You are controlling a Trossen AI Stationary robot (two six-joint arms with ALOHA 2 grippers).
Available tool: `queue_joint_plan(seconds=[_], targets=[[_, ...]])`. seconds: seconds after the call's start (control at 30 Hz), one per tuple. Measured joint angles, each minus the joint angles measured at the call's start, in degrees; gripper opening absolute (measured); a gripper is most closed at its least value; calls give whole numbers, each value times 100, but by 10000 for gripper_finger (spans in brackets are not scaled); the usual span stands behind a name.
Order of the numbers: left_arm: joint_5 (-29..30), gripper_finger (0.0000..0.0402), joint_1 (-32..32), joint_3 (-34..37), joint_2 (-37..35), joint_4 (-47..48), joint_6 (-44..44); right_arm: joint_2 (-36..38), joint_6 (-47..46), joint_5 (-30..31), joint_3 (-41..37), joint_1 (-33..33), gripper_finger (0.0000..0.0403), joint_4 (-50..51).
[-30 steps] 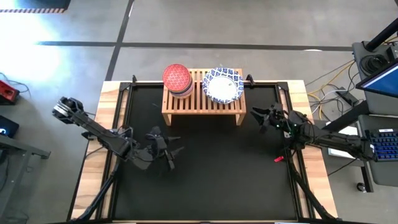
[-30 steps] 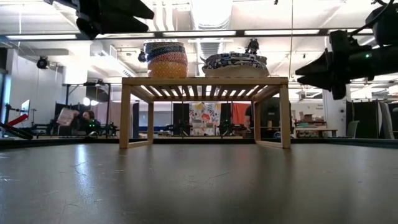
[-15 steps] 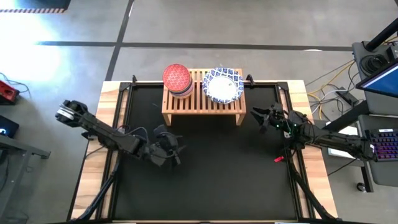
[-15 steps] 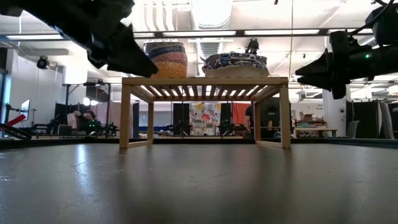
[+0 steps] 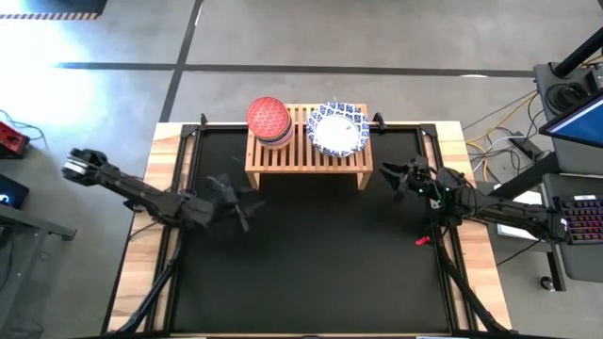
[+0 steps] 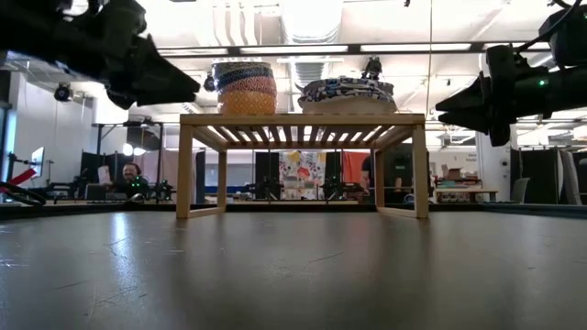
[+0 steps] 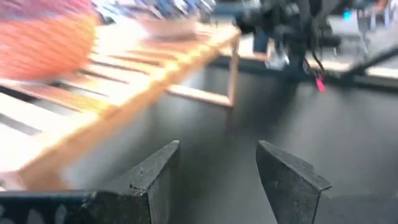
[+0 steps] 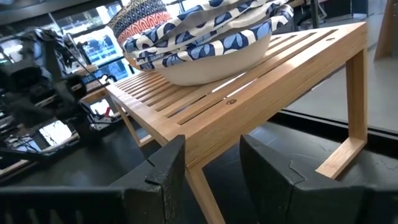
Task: Place and stack bowls onto a shelf
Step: Return to Home Position
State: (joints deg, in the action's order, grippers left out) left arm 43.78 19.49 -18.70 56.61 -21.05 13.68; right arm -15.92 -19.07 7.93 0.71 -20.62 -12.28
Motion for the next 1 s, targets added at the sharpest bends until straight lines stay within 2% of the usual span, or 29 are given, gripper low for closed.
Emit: queue_joint_plan(seconds=[0.13,0.23,0.47,0.67,0.87,1.0], targets=[[-294,193,-231,517,-679,-600,-639,-2,0,-38,0,0,144,-1],[-675,193,-454,613,-1025,-716,-1064,-21,0,-38,-2,0,146,3],[-928,193,-716,895,-1864,-778,-2147,-37,0,-38,-2,-2,148,3],[-970,193,-994,1452,-2524,-1380,-2474,-37,0,-38,-2,0,146,1],[-1910,193,-1648,1594,-2707,-1581,-2568,-37,0,-38,-2,0,141,1],[-2090,193,-2133,1662,-2715,-1697,-2619,-35,0,-38,-2,0,143,1]])
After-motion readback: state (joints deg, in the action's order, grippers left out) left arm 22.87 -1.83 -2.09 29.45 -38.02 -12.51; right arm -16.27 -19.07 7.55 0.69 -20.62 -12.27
